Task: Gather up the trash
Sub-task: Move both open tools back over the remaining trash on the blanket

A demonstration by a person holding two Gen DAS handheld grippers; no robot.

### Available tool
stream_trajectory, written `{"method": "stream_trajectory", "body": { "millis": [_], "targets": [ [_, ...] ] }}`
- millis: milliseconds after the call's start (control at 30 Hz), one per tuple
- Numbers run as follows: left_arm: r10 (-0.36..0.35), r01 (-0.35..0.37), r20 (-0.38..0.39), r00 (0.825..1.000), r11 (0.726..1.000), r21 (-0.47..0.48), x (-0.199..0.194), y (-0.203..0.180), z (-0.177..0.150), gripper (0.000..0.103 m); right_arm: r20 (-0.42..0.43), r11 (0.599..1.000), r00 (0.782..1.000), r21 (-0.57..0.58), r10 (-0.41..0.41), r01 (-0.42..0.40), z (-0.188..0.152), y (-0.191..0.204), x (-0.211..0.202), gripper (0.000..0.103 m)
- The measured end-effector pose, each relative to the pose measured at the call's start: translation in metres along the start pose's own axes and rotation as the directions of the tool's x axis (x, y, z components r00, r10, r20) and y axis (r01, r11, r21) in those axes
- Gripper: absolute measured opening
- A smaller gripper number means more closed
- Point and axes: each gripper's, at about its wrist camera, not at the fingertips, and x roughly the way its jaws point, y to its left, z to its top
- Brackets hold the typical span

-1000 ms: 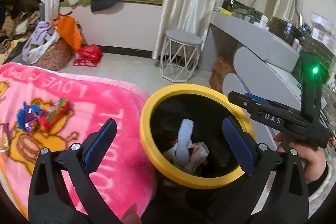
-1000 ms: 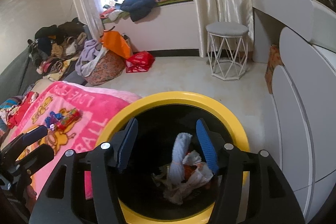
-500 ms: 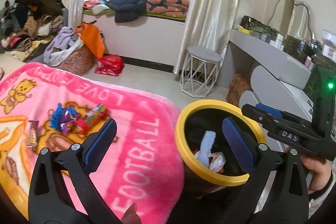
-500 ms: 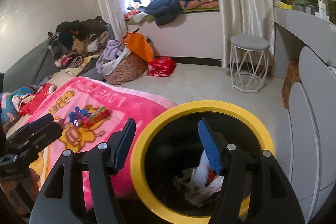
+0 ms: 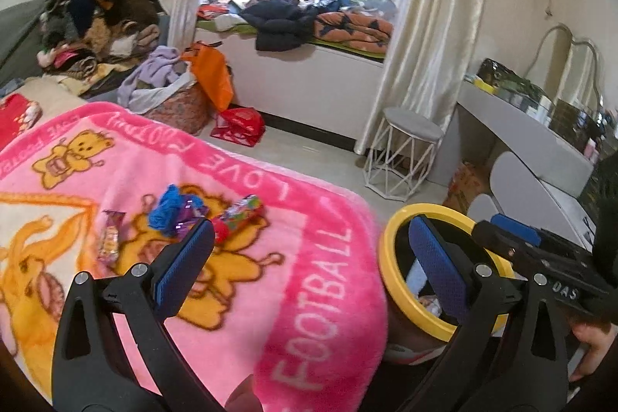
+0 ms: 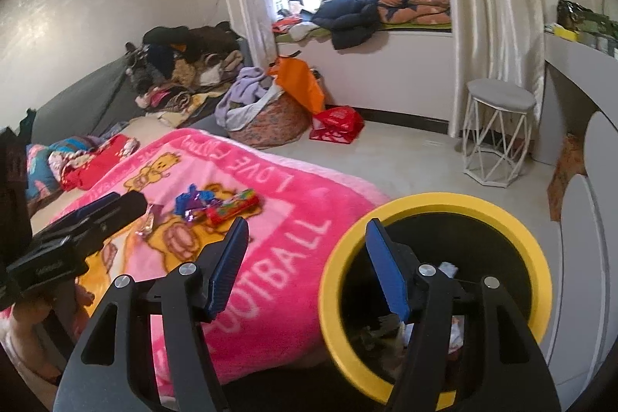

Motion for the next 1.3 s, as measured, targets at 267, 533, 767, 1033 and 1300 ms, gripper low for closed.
{"method": "stream_trajectory", "body": {
  "millis": [267,533,767,1033,1300],
  "targets": [
    [0.044,-0.043,0.014,0.999,0.997,-0.065,-0.01,0.034,-0.001,0.093,-0.026,0.997,0.999,-0.06,0.04,-0.042,-0.003,0.034,0.01,0.061],
    [0.095,-0.092,0.013,0.995,0.989,-0.119,-0.015,0.068,-0.005,0.093,-0.065,0.991,0.994,-0.1,0.083,-0.089,-0.009,0.062,0.023,0.061],
    [0.161,-0.159,-0.002,0.987,0.973,-0.168,-0.017,0.1,-0.009,0.093,-0.1,0.987,0.988,-0.097,0.114,-0.124,-0.01,0.076,0.043,0.061],
    [0.194,-0.196,-0.027,0.981,0.958,-0.211,-0.014,0.134,-0.013,0.092,-0.138,0.989,0.982,-0.056,0.129,-0.138,-0.002,0.086,0.077,0.061],
    [0.191,-0.199,-0.059,0.98,0.959,-0.202,0.002,0.147,-0.01,0.076,-0.167,0.993,0.98,-0.036,0.107,-0.114,0.012,0.093,0.12,0.061]
  ]
}}
